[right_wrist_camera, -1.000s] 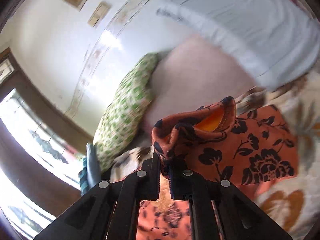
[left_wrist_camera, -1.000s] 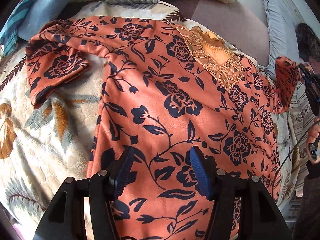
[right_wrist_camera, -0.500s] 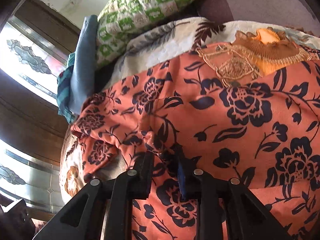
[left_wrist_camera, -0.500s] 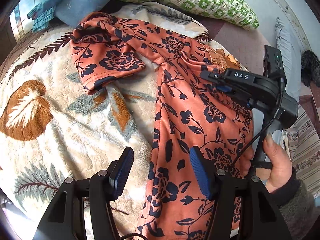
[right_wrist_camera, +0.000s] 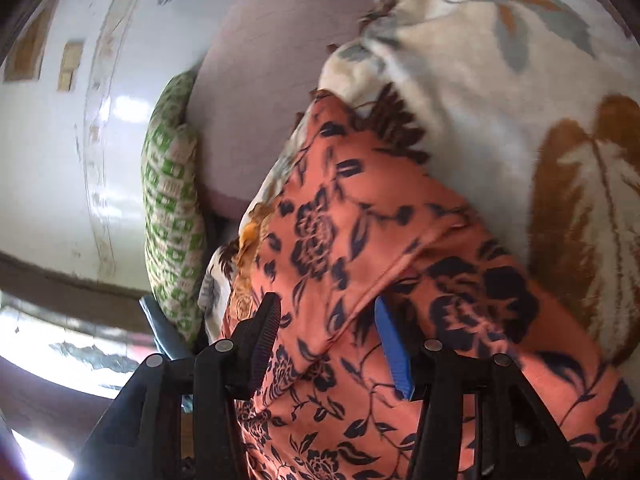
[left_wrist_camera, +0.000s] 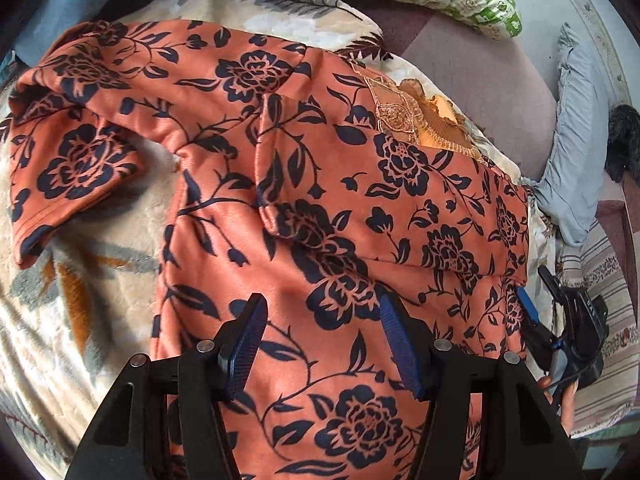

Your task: Fold small clothes

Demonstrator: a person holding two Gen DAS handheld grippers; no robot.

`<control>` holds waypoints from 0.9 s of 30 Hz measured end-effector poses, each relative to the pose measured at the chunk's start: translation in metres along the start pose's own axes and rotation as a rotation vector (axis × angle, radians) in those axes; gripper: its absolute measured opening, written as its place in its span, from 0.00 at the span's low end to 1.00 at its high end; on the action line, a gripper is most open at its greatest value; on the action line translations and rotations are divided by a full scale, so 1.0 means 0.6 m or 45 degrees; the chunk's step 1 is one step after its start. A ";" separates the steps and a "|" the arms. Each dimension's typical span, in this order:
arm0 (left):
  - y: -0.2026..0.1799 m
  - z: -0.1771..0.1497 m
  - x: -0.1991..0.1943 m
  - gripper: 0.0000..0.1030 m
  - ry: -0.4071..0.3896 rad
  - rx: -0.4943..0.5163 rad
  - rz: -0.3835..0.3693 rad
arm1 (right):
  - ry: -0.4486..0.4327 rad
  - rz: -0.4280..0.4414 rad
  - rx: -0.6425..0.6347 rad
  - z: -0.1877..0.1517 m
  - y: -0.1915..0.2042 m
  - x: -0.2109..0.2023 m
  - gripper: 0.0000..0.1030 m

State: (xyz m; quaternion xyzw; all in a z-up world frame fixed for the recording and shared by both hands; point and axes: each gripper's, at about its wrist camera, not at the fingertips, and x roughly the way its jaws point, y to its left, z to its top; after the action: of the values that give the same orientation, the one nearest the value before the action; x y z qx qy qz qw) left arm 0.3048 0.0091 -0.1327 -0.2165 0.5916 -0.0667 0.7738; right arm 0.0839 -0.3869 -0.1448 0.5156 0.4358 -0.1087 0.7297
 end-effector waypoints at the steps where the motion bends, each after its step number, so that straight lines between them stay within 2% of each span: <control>1: -0.007 0.005 0.013 0.56 0.011 -0.007 0.012 | 0.006 0.012 0.052 0.011 -0.020 0.002 0.50; 4: -0.028 0.018 0.047 0.55 0.025 0.007 0.065 | 0.001 0.057 0.165 0.034 -0.055 0.025 0.50; 5: -0.036 0.020 0.052 0.55 0.022 0.020 0.076 | -0.014 0.078 0.184 0.042 -0.059 0.029 0.46; 7: -0.052 0.026 0.054 0.55 0.009 0.048 0.082 | -0.073 0.104 0.141 0.062 -0.050 0.021 0.26; 8: -0.058 0.029 0.051 0.55 -0.009 0.059 0.081 | -0.115 0.125 0.089 0.070 -0.040 0.011 0.06; 10: -0.067 0.033 0.054 0.55 -0.051 0.084 0.113 | -0.171 0.062 0.006 0.077 -0.030 -0.004 0.06; 13: -0.072 0.043 0.096 0.55 0.003 0.098 0.195 | -0.103 -0.140 0.014 0.084 -0.062 0.021 0.05; 14: -0.071 0.043 0.110 0.55 0.026 0.099 0.217 | -0.090 -0.132 0.013 0.084 -0.069 0.027 0.03; 16: -0.080 0.040 0.114 0.55 -0.012 0.140 0.251 | -0.099 -0.140 -0.018 0.083 -0.058 0.019 0.05; 17: -0.087 0.038 0.111 0.55 -0.022 0.153 0.250 | -0.098 -0.154 -0.031 0.080 -0.048 0.012 0.12; 20: -0.108 0.022 0.094 0.55 -0.063 0.174 0.176 | -0.124 -0.094 -0.106 0.055 -0.022 -0.024 0.14; 22: -0.120 0.015 0.093 0.57 -0.086 0.204 0.180 | -0.152 -0.063 -0.166 0.037 -0.009 -0.037 0.24; 23: -0.125 0.016 0.105 0.57 -0.056 0.216 0.196 | -0.137 -0.088 -0.189 0.033 -0.004 -0.031 0.35; 24: -0.124 0.017 0.119 0.56 -0.005 0.222 0.212 | -0.107 -0.143 -0.207 0.033 -0.003 -0.017 0.37; 25: -0.117 0.017 0.126 0.55 0.037 0.222 0.226 | -0.058 -0.196 -0.218 0.032 -0.012 -0.003 0.37; 26: -0.113 0.015 0.125 0.53 0.035 0.232 0.233 | 0.019 -0.262 -0.214 0.032 -0.023 0.017 0.36; 27: -0.110 0.013 0.114 0.53 0.023 0.241 0.225 | 0.046 -0.291 -0.208 0.028 -0.024 0.027 0.30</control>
State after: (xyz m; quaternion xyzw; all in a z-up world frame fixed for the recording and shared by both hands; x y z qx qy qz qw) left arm 0.3422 -0.0725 -0.1644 -0.0890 0.6064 -0.0558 0.7882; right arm 0.0934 -0.4029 -0.1652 0.4032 0.5122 -0.1459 0.7441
